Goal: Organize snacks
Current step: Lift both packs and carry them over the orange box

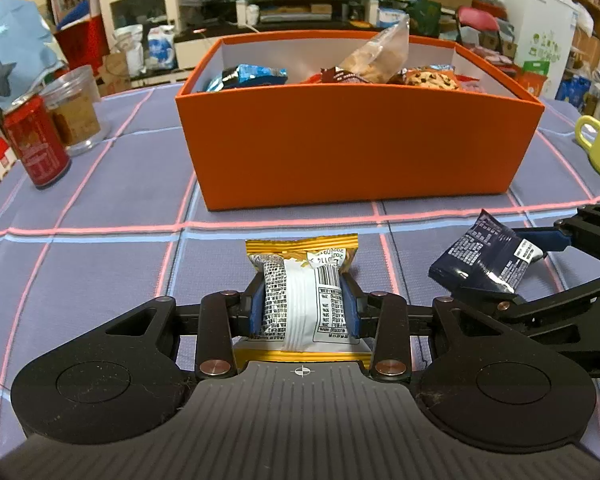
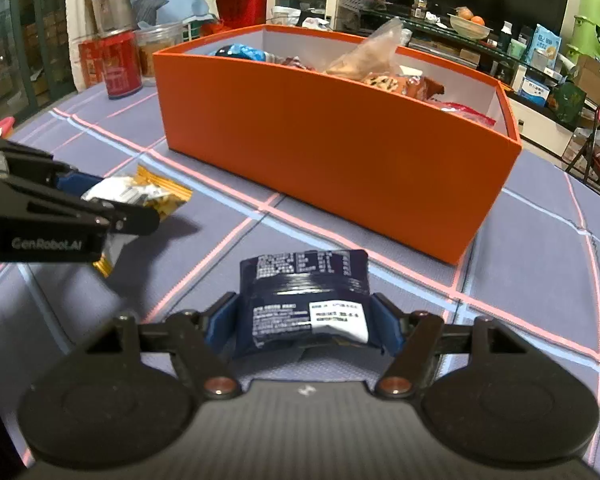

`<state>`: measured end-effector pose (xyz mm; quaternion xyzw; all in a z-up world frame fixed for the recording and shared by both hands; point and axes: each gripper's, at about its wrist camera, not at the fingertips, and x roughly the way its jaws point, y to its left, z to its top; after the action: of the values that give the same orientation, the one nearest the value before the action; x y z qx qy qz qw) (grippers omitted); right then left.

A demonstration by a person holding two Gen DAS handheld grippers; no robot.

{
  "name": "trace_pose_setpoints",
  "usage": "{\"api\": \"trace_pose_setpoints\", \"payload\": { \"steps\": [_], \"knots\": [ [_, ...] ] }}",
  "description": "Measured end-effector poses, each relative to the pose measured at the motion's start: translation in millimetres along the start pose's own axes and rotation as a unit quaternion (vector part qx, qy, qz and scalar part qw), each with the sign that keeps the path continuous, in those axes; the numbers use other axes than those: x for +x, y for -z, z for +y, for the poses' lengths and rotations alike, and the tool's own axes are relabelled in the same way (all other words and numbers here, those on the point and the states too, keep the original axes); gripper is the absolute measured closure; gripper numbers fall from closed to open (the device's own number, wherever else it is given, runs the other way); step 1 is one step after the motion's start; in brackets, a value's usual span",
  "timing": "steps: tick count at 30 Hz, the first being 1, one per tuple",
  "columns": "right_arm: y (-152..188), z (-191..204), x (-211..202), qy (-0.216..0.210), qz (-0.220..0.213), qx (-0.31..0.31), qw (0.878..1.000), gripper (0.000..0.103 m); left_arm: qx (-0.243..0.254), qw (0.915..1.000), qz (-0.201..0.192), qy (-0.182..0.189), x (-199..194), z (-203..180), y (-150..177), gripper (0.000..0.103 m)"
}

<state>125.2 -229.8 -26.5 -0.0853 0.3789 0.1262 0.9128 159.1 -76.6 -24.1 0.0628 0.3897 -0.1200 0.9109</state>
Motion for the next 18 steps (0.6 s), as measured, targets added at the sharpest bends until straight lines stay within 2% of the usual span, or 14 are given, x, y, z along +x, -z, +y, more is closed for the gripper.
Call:
{"api": "trace_pose_setpoints", "payload": {
  "steps": [18],
  "knots": [
    [-2.2,4.4,-7.6,0.002,-0.012,0.003,1.0,0.032,0.001,1.0,-0.005,-0.007,-3.4,3.0,-2.0,0.093]
  ]
}}
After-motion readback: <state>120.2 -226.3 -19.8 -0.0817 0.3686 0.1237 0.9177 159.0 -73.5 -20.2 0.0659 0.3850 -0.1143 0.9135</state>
